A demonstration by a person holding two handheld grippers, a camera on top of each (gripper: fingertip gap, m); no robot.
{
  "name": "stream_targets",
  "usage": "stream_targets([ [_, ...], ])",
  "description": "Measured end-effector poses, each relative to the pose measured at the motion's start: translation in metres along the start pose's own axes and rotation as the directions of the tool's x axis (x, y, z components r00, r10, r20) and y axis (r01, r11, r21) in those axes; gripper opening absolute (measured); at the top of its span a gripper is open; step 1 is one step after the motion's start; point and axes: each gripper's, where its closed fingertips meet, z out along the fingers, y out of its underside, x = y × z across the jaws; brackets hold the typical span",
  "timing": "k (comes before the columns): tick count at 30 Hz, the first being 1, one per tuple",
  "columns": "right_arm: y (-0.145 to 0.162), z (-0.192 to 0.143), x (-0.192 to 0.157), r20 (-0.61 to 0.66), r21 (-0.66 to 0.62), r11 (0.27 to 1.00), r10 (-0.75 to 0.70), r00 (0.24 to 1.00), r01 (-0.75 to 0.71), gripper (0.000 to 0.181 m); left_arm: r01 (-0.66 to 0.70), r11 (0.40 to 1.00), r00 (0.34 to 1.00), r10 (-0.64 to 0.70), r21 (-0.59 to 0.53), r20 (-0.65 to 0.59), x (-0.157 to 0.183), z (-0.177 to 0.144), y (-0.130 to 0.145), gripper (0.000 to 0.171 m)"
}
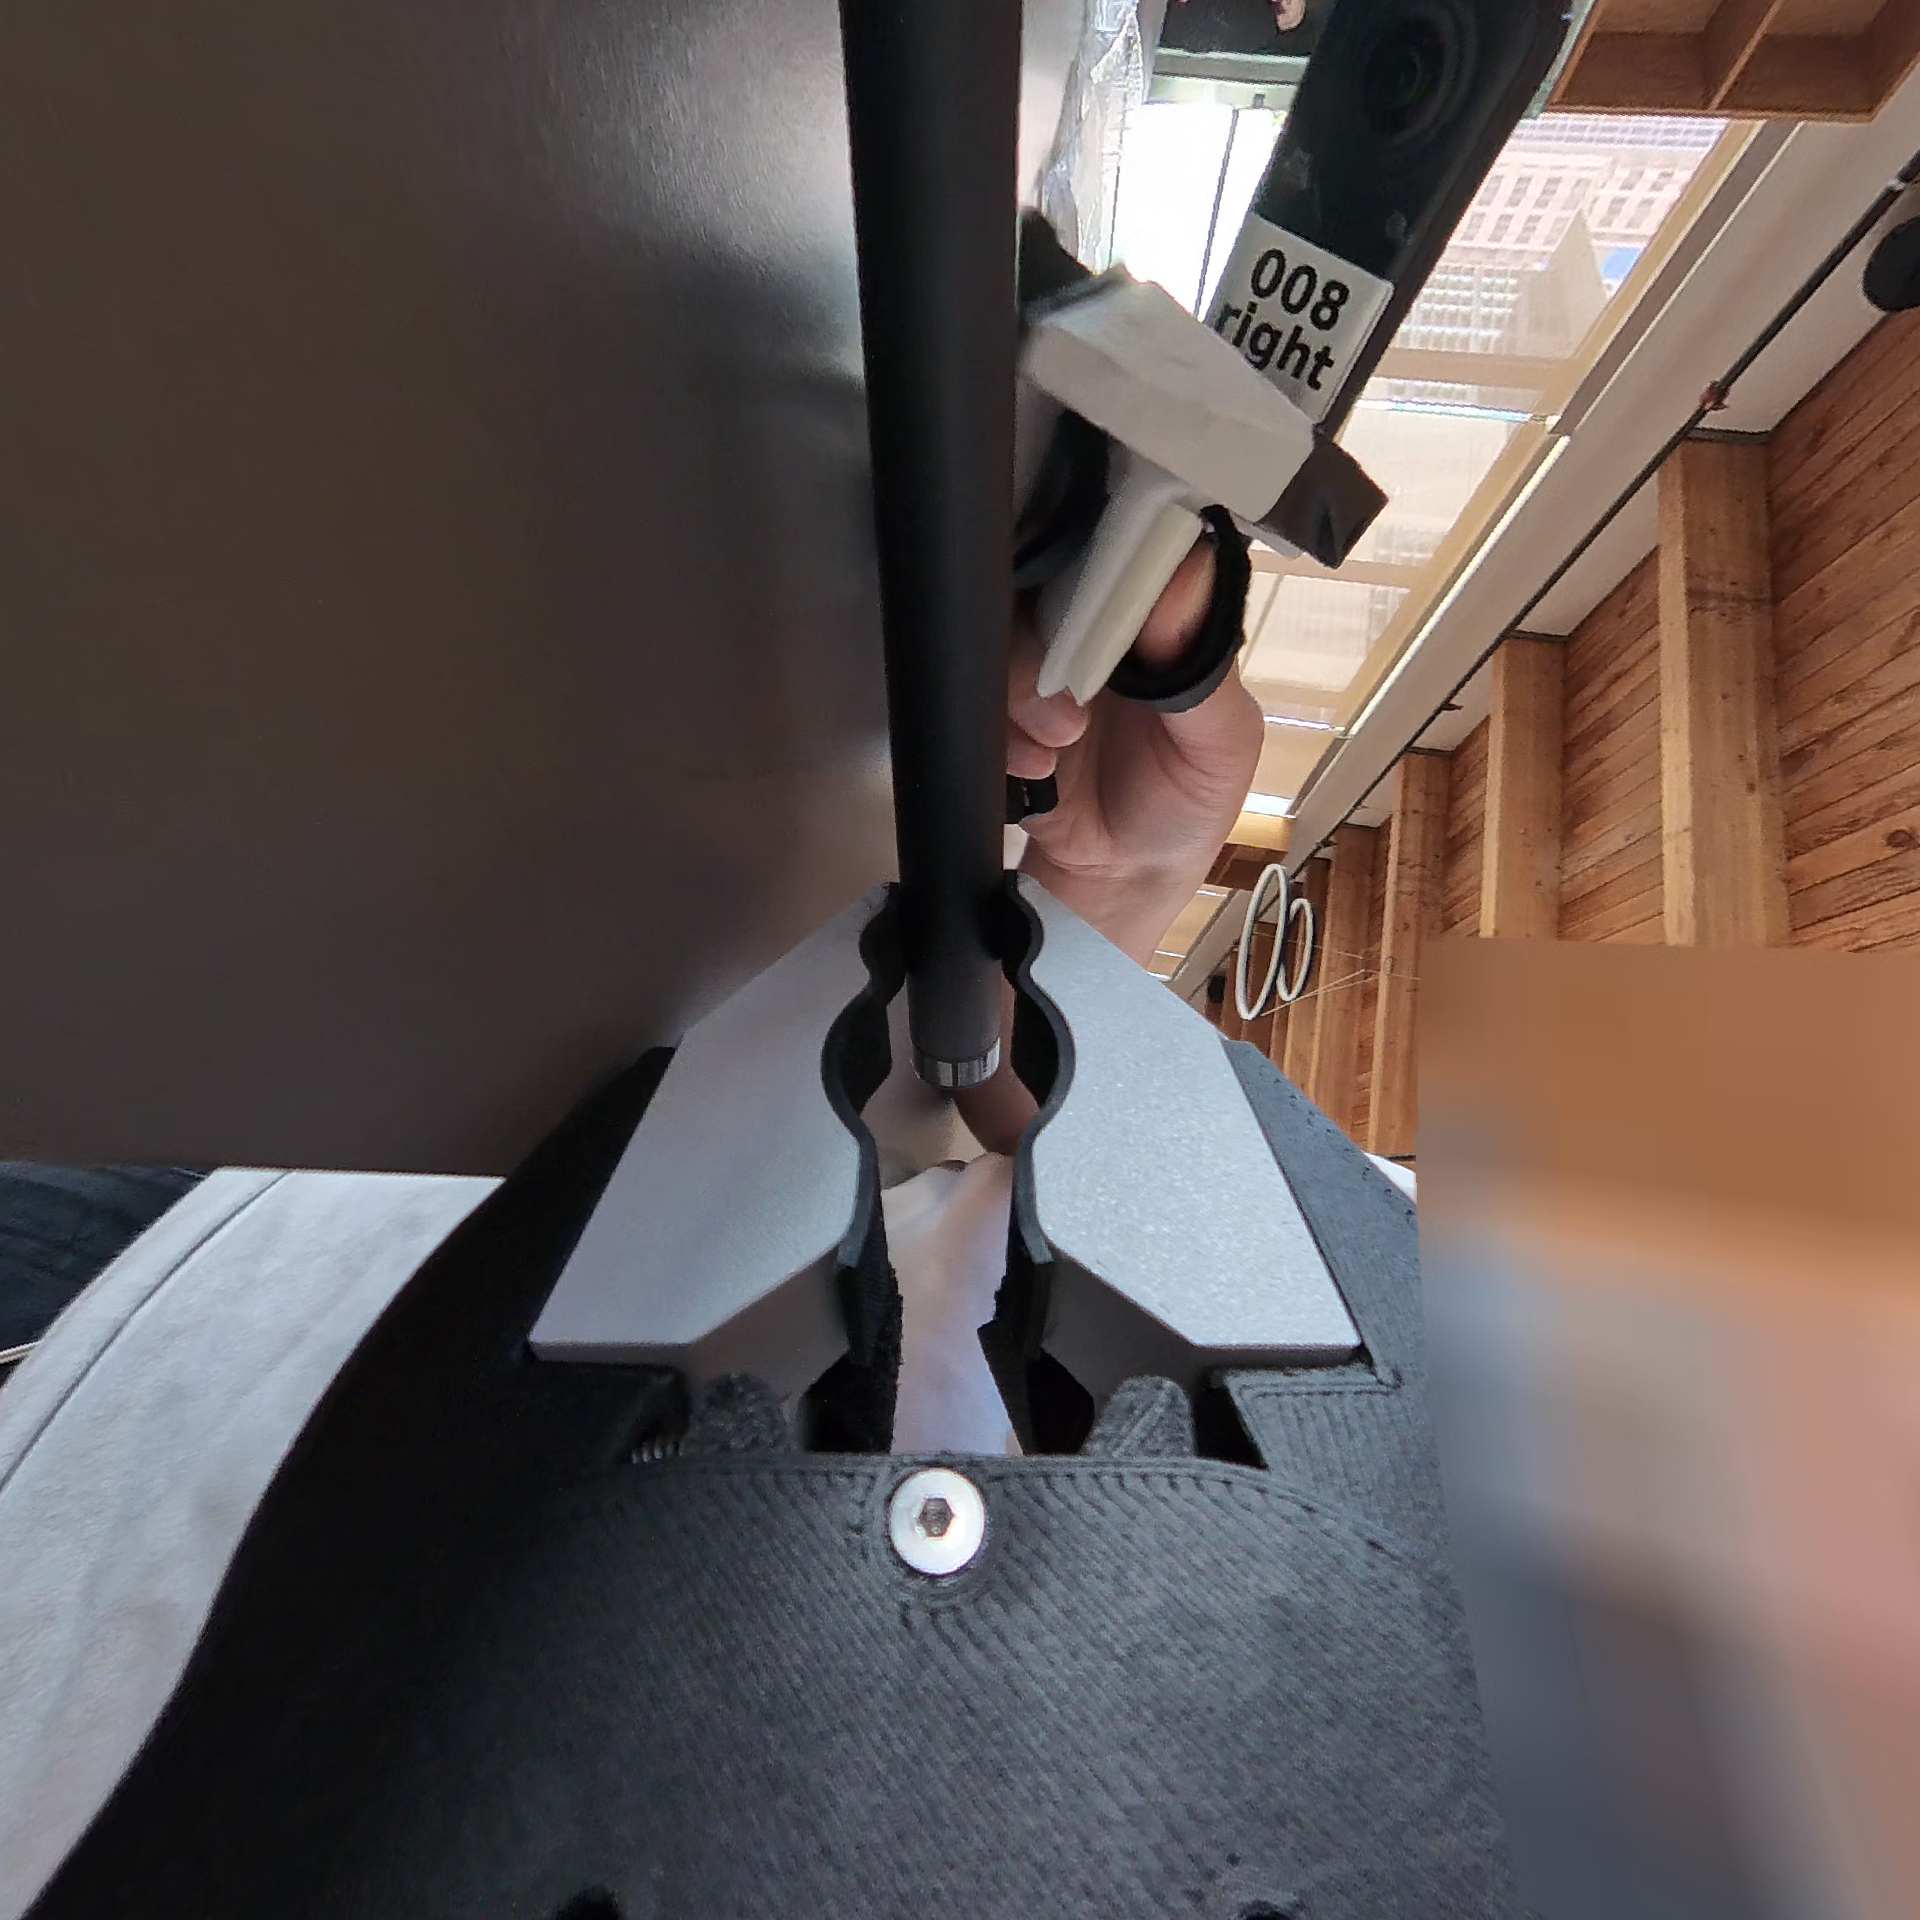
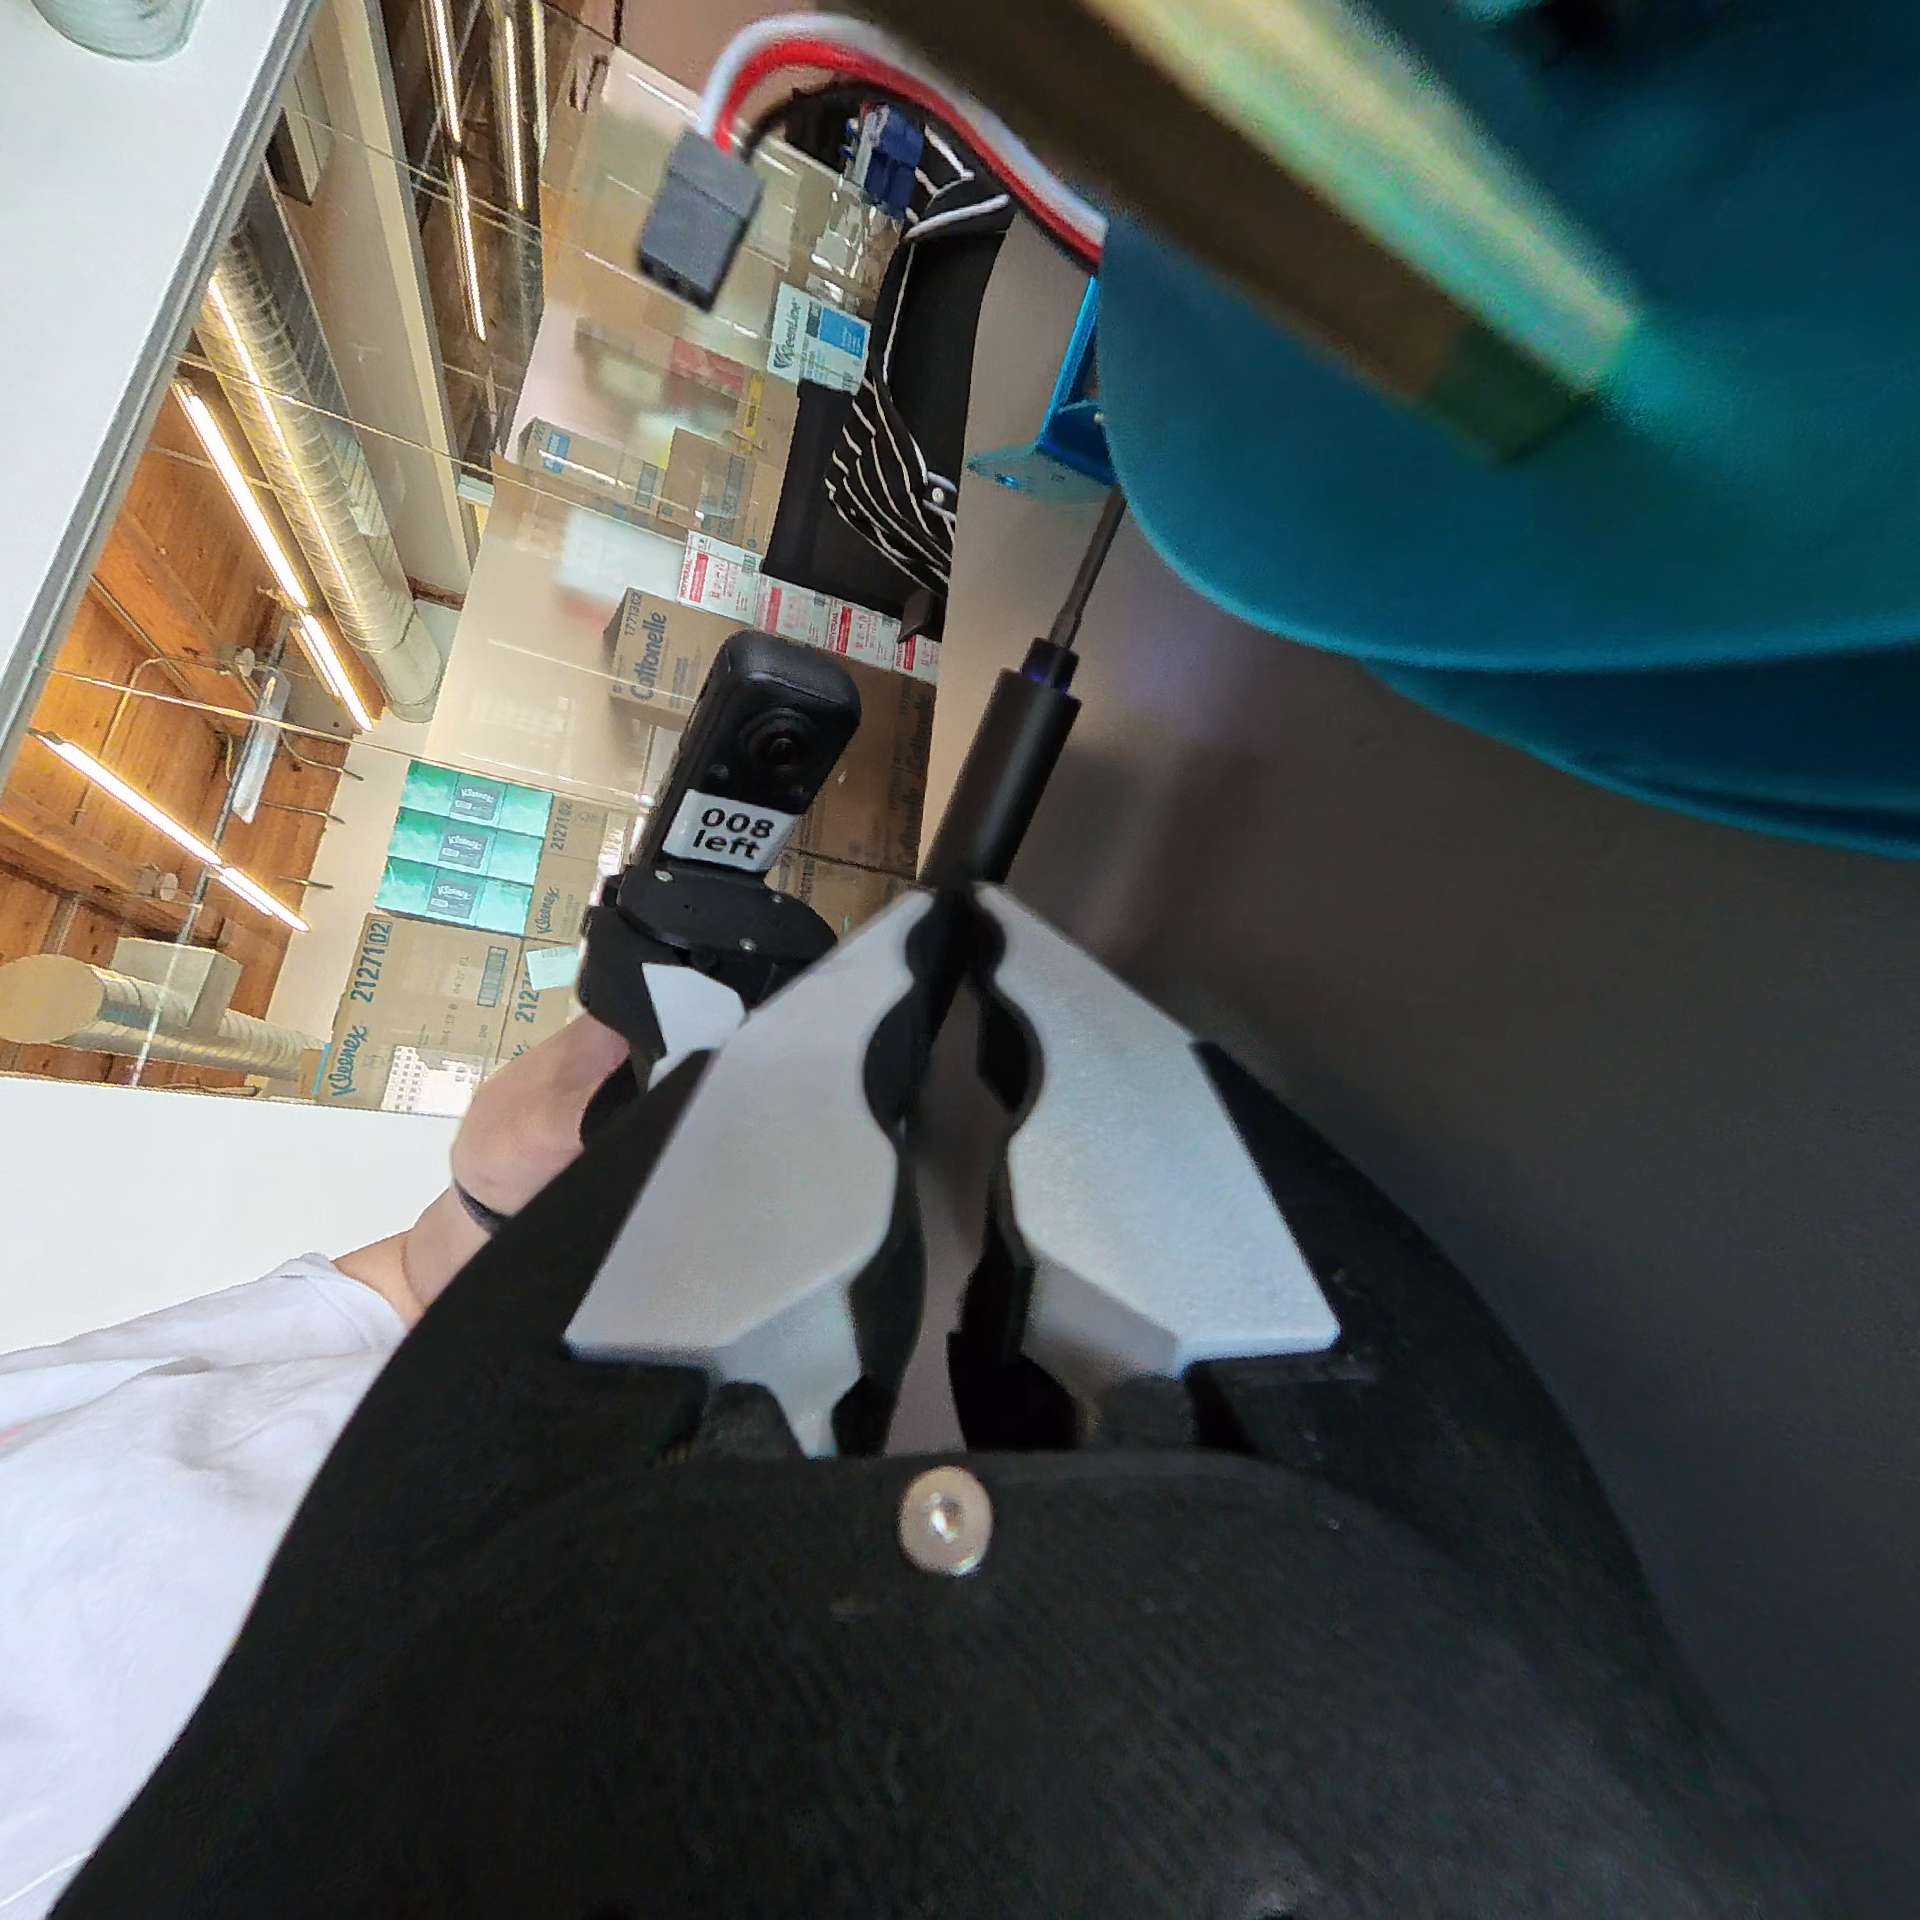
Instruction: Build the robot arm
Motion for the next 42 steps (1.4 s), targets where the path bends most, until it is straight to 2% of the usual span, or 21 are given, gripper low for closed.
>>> stream_targets([
  [3,0.003,0.0,-0.002,0.014,-0.027,1.0,-0.014,1.0,0.014,0.0,-0.001,1.0,1.0,0.001,0.012,-0.003,0.0,-0.002,-0.004,0.016],
  [6,0.003,0.001,0.0,-0.028,-0.02,0.999,-0.048,0.998,0.048,0.001,-0.031,1.0,0.999,0.031,0.006,0.031,-0.003,-0.002,-0.004,0.016],
  [10,0.0,-0.002,-0.001,-0.008,0.031,0.999,0.026,1.0,-0.025,0.021,-0.018,1.0,1.0,0.018,0.004,0.003,-0.001,-0.004,-0.004,0.016],
  [14,-0.001,-0.004,0.0,-0.012,0.079,0.994,0.07,0.997,-0.069,0.017,-0.005,1.0,1.0,0.005,-0.004,-0.028,0.001,-0.007,-0.004,0.016],
  [21,0.0,0.011,0.001,-0.051,0.056,0.995,0.089,0.995,-0.087,0.022,-0.02,0.999,0.999,0.018,-0.043,-0.049,0.002,-0.013,-0.005,0.016],
  [28,-0.007,0.017,-0.002,0.013,0.104,0.981,0.161,0.987,-0.162,0.017,-0.019,0.997,0.997,0.014,-0.072,-0.074,0.004,-0.017,-0.008,0.016],
  [42,-0.008,0.019,-0.002,-0.014,0.147,0.977,0.157,0.988,-0.153,0.017,-0.038,0.993,0.998,0.032,-0.116,-0.054,0.002,-0.021,-0.008,0.016],
])
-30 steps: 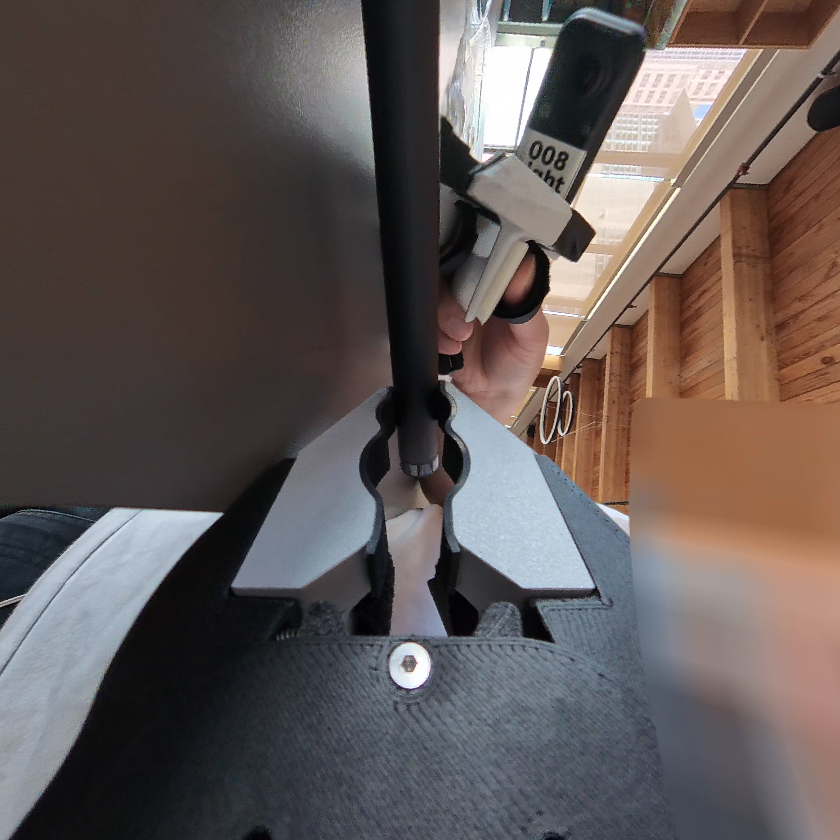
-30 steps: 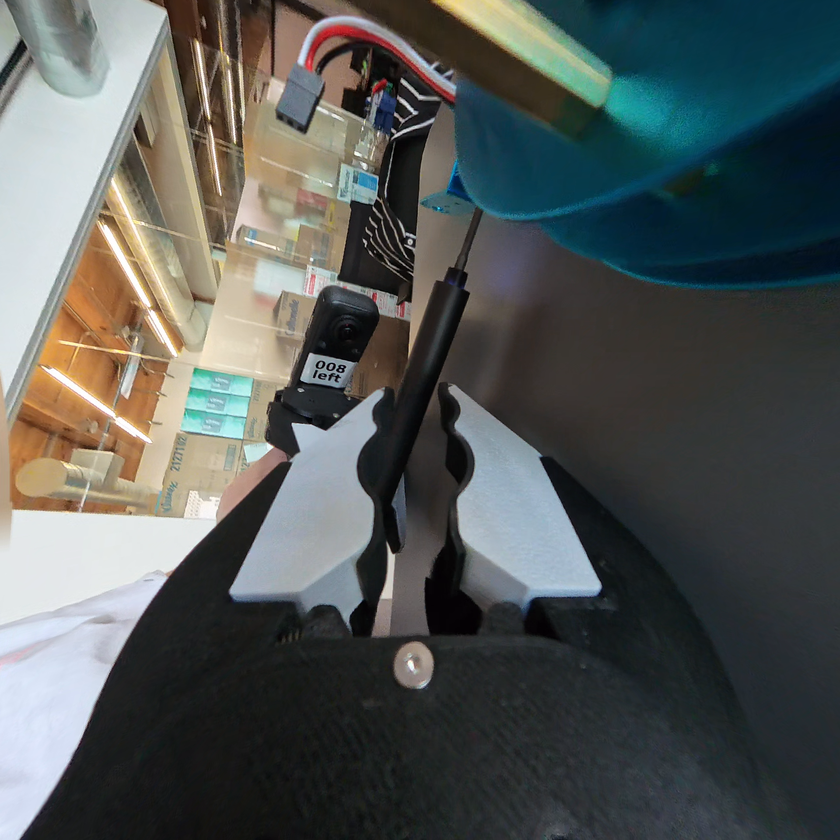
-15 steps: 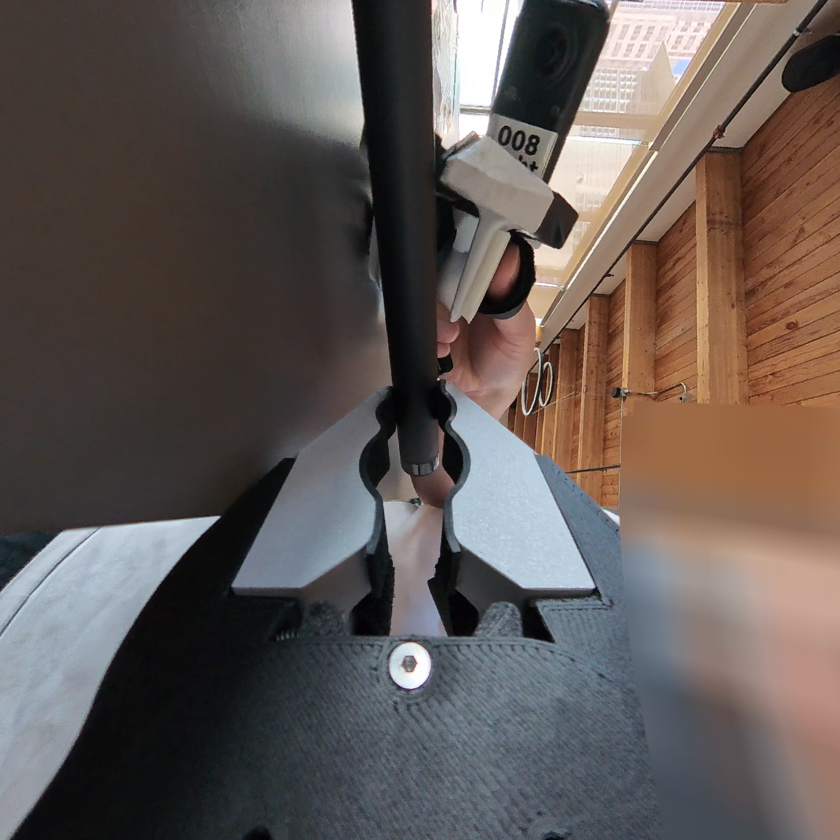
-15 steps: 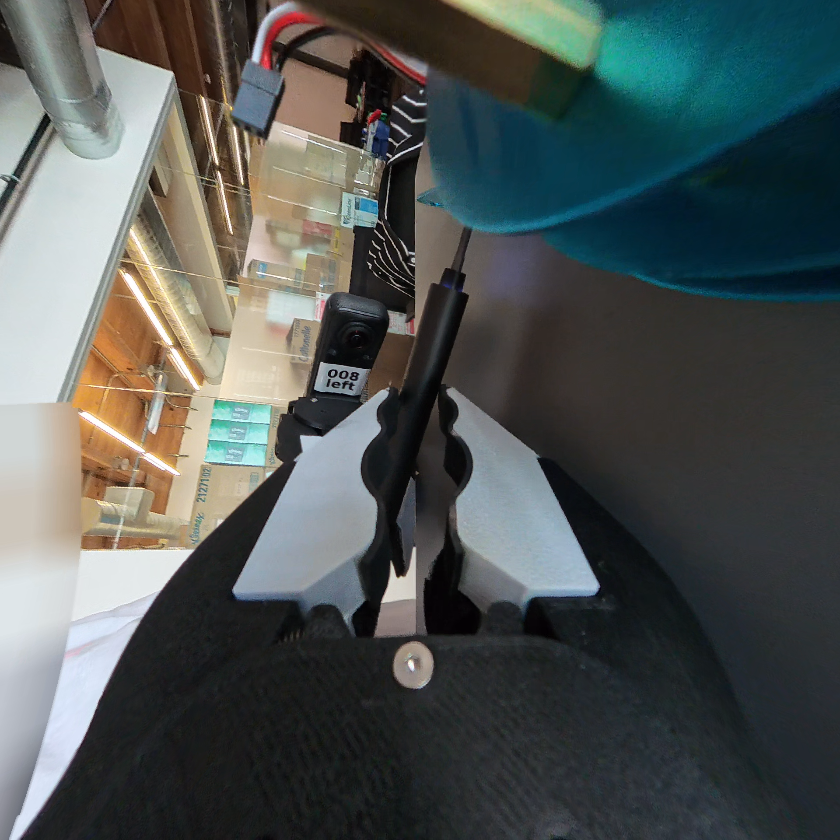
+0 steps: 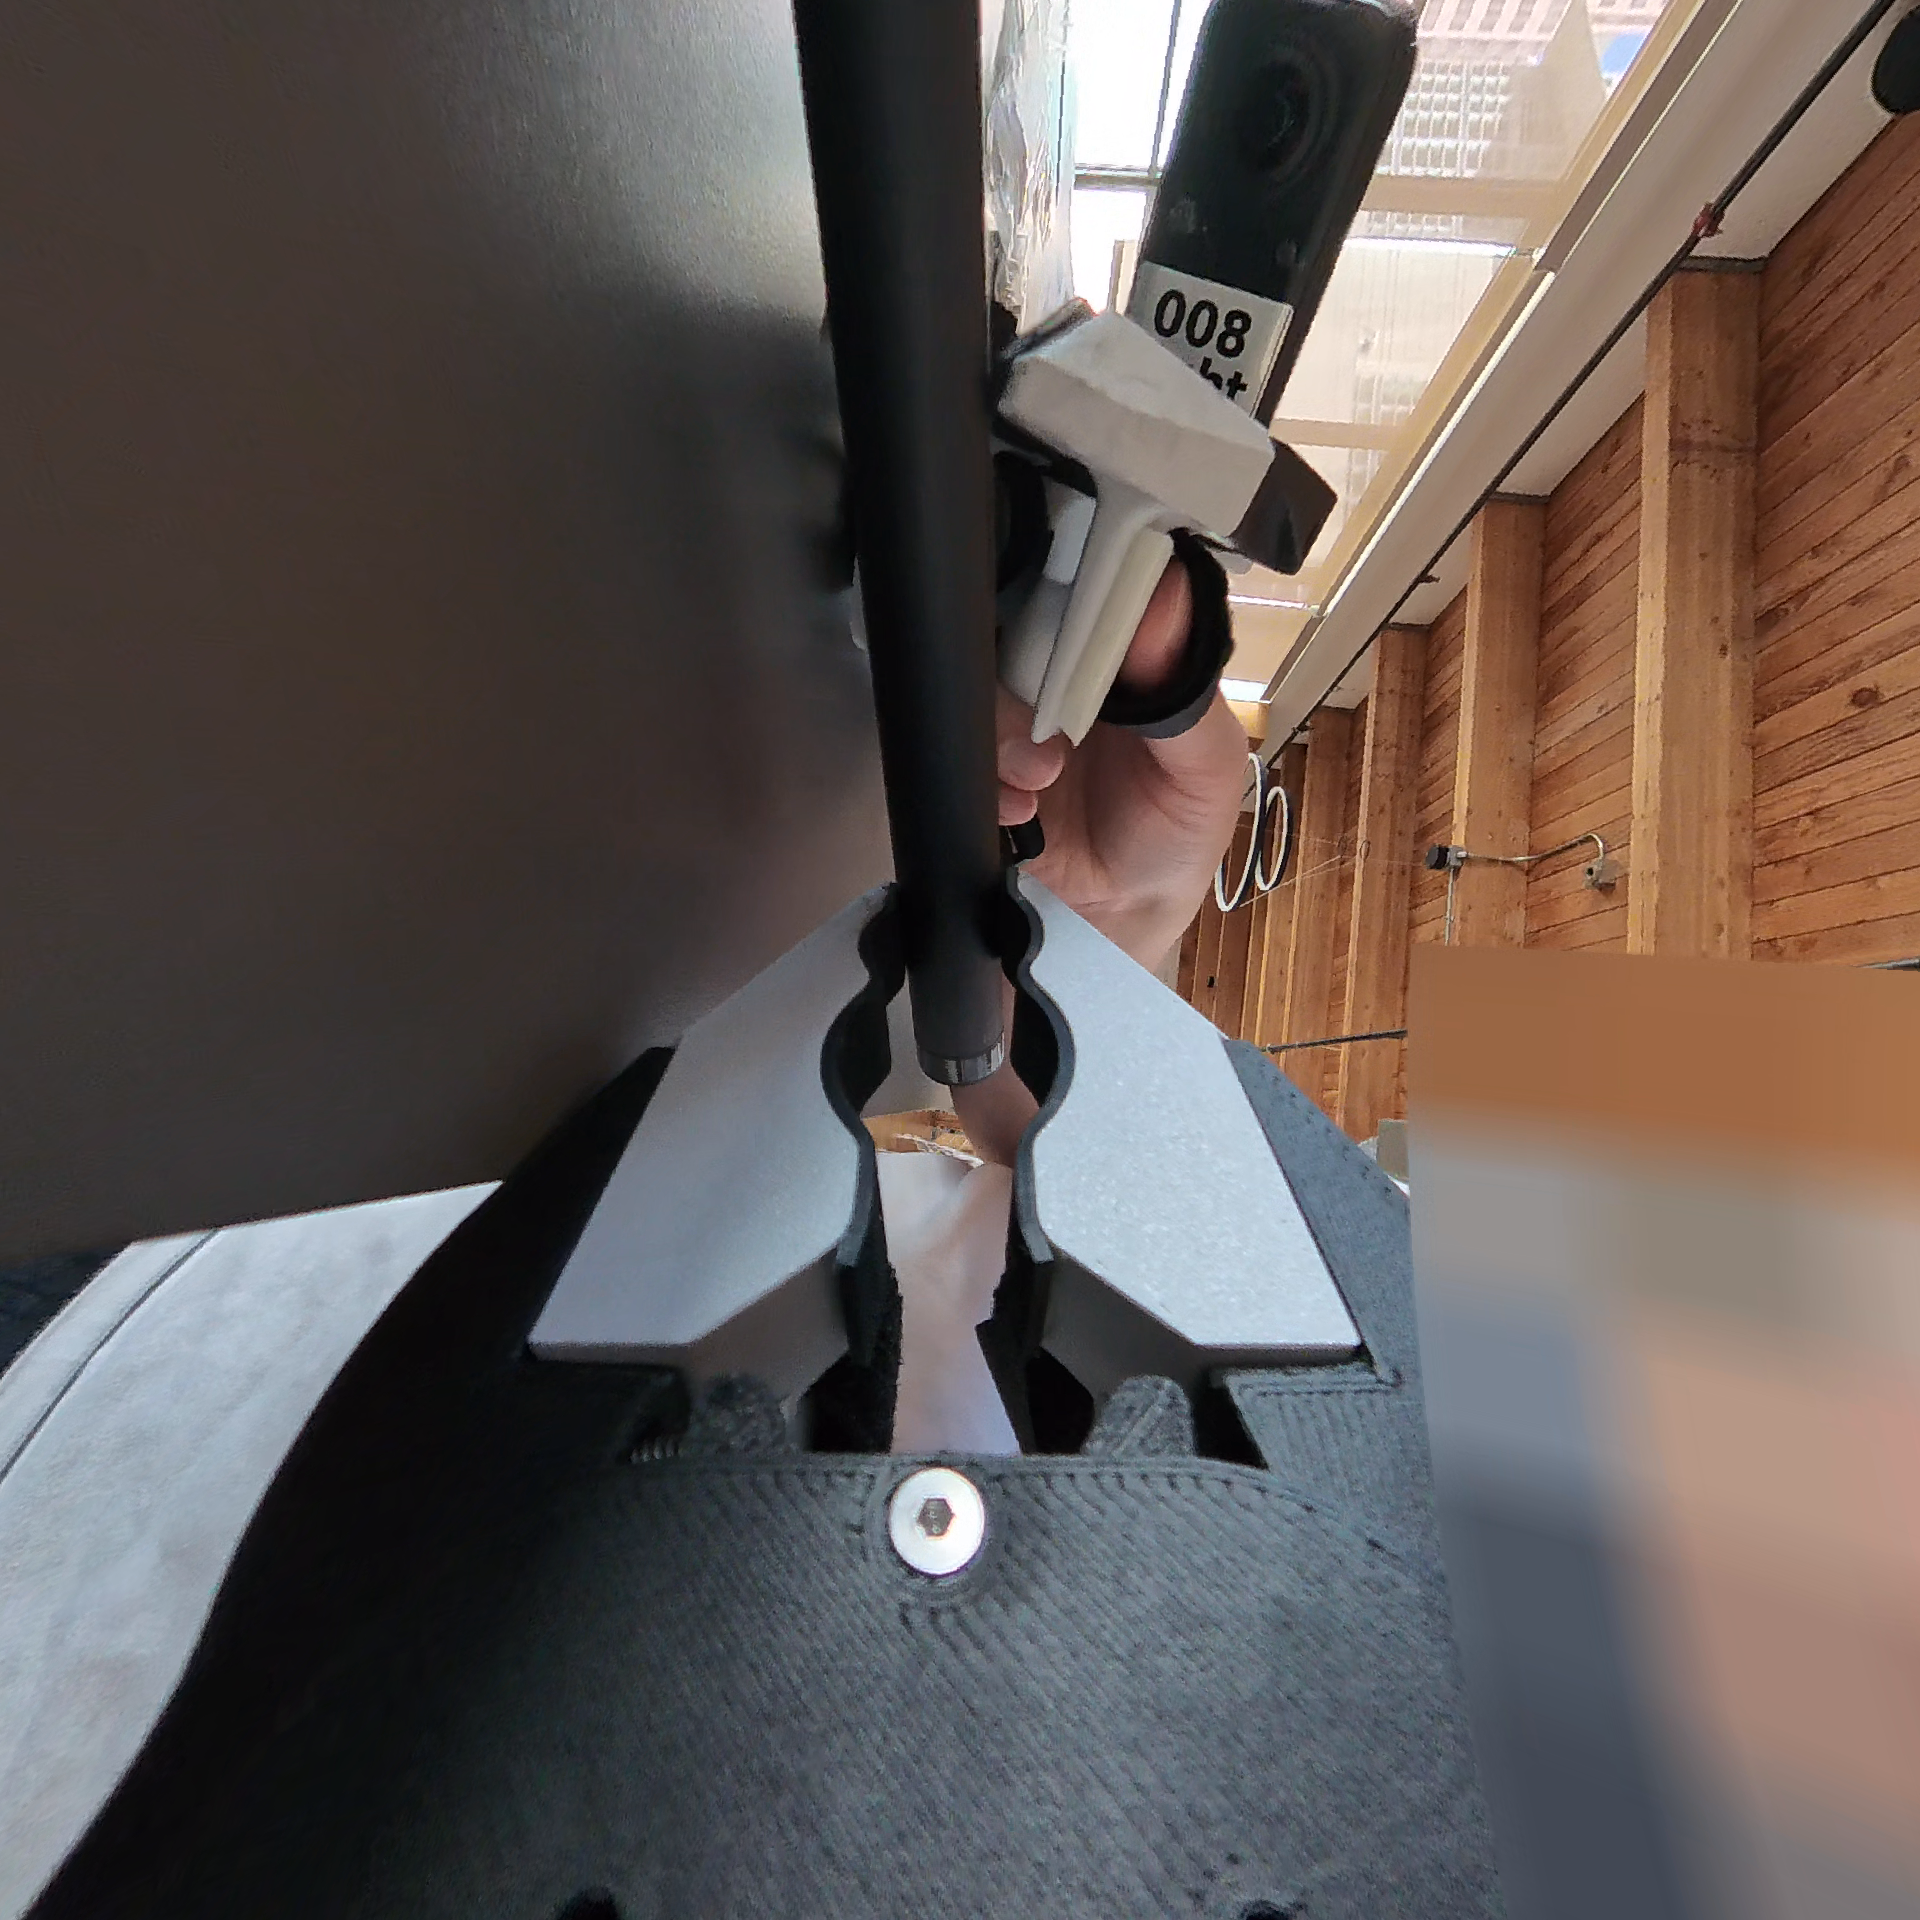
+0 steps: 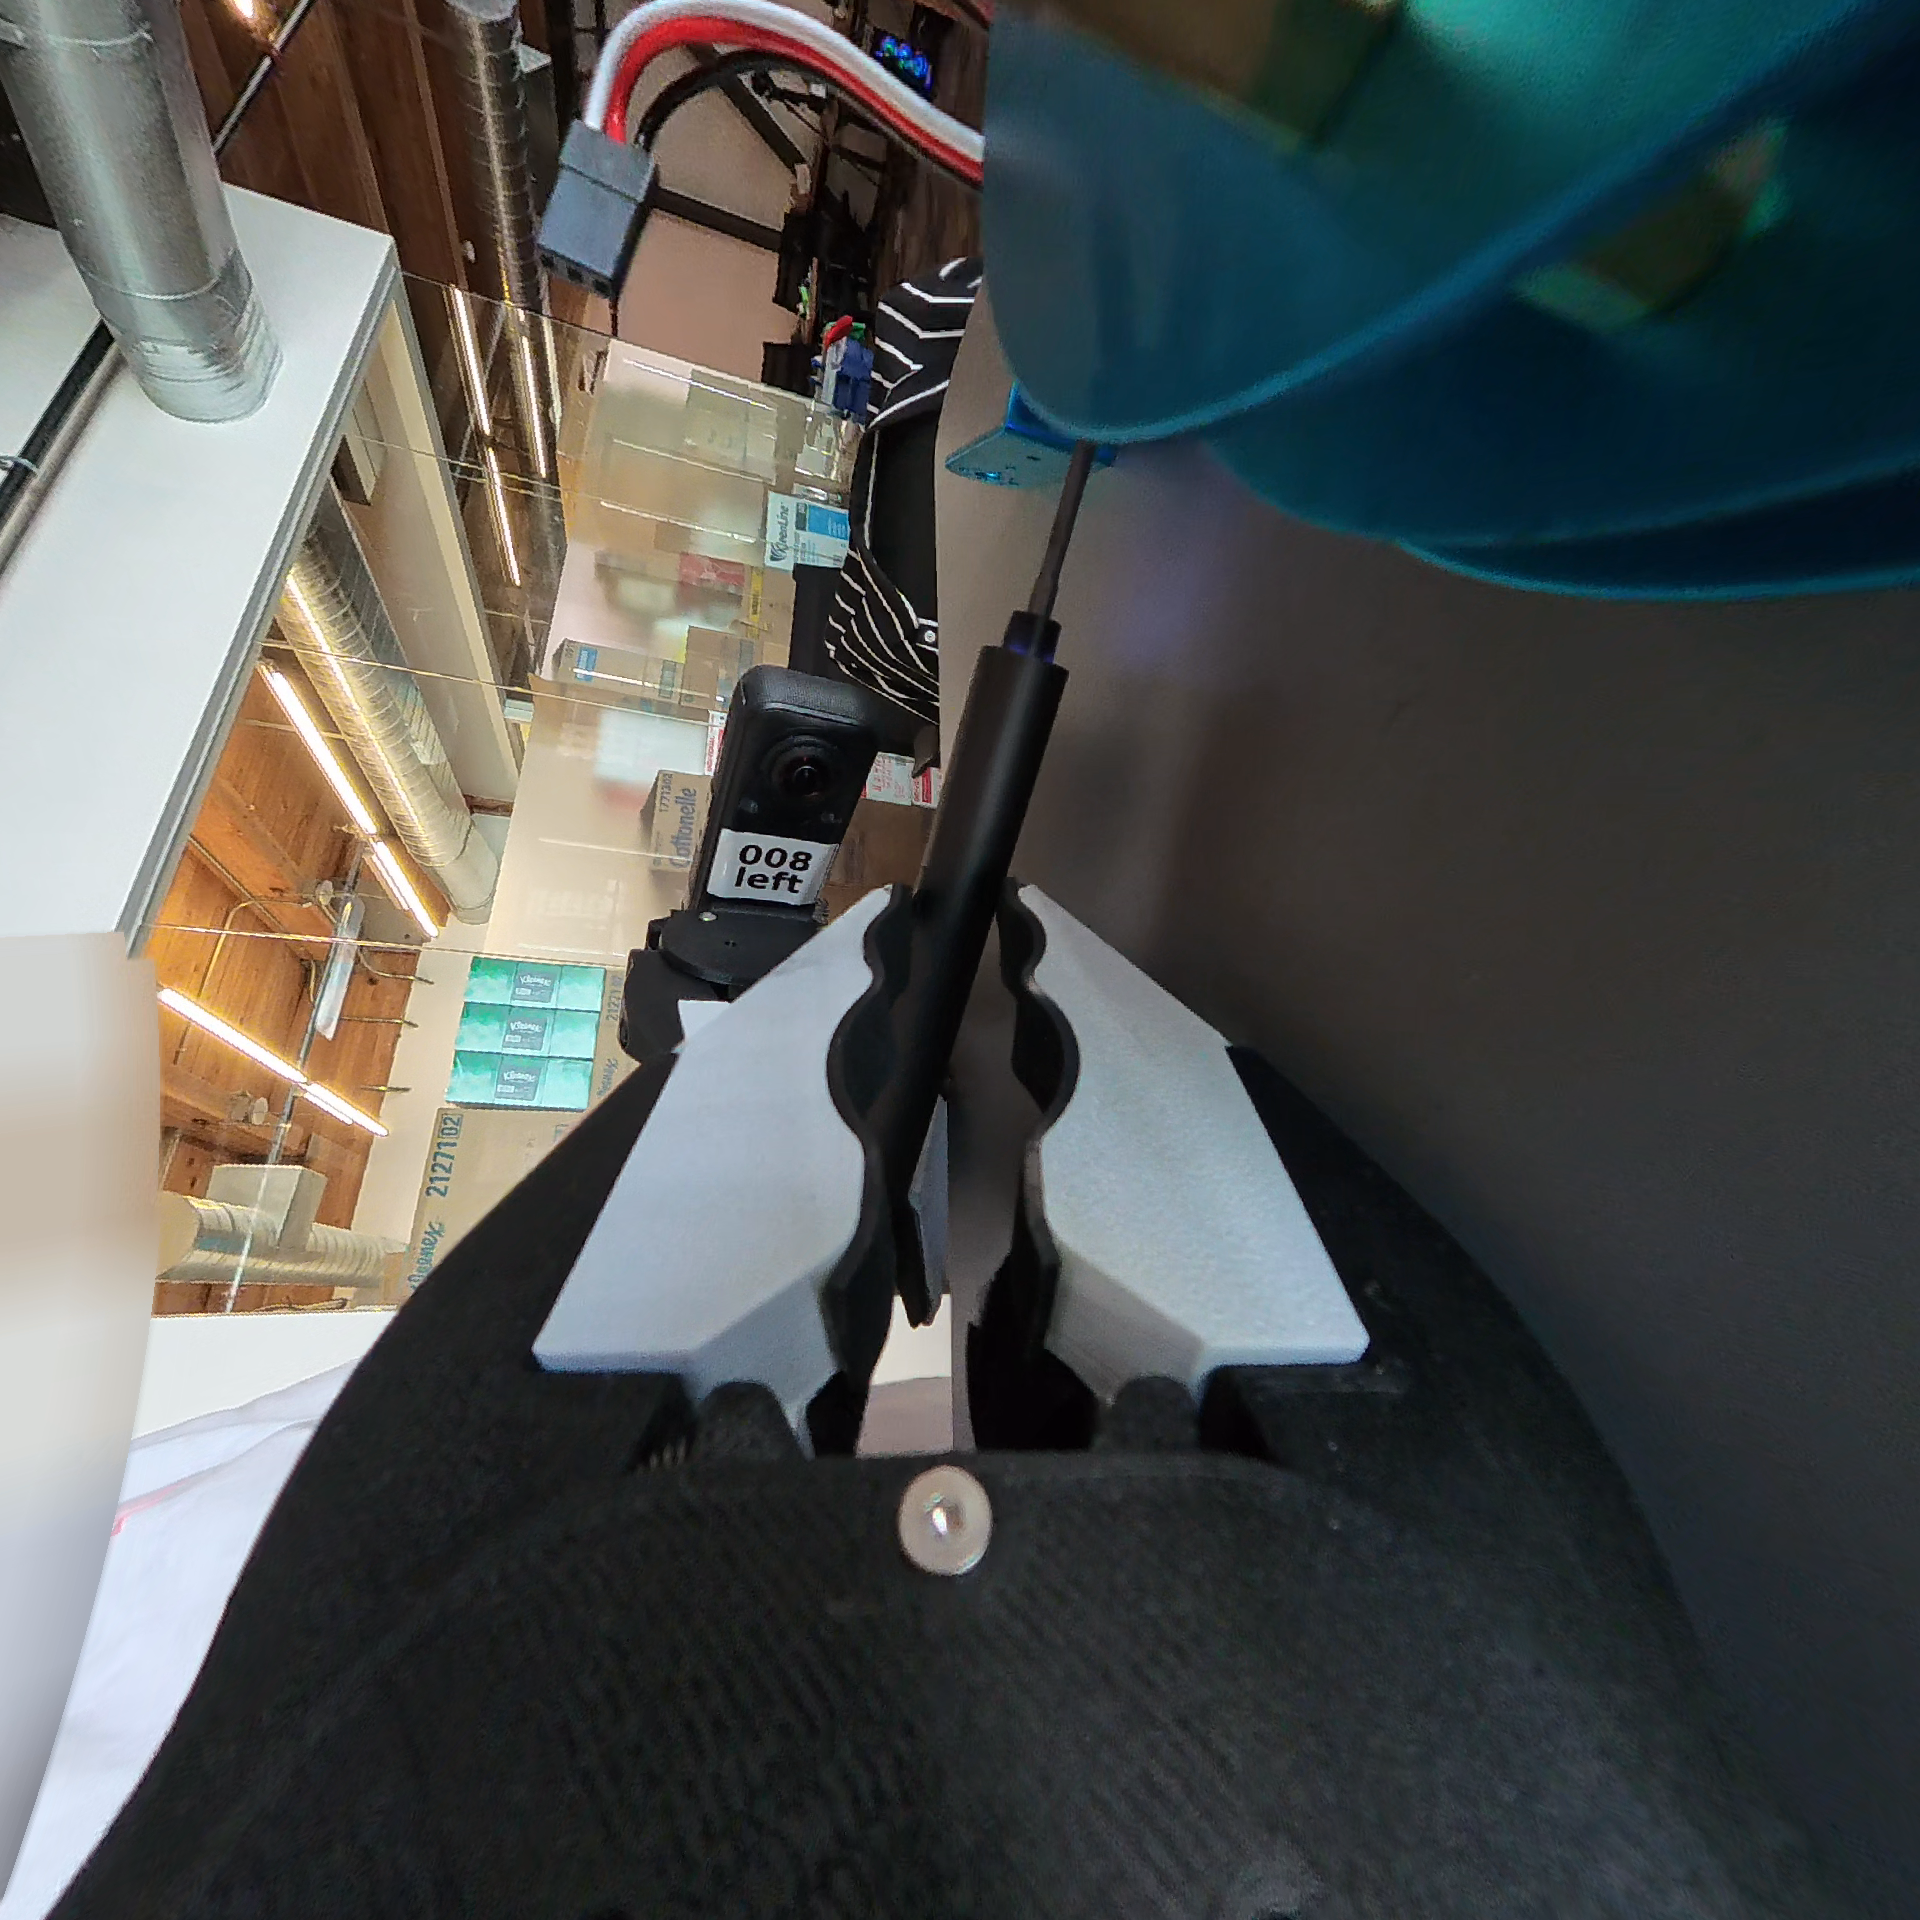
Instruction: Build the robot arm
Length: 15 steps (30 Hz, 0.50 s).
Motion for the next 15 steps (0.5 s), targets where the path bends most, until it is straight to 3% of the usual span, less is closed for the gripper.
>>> stream_targets([
  [15,-0.0016,0.0024,0.0012,0.009,0.002,0.999,0.033,0.999,-0.033,0.016,-0.017,1.0,1.0,0.017,-0.016,0.02,-0.0018,-0.0031,-0.0009,0.016],
])
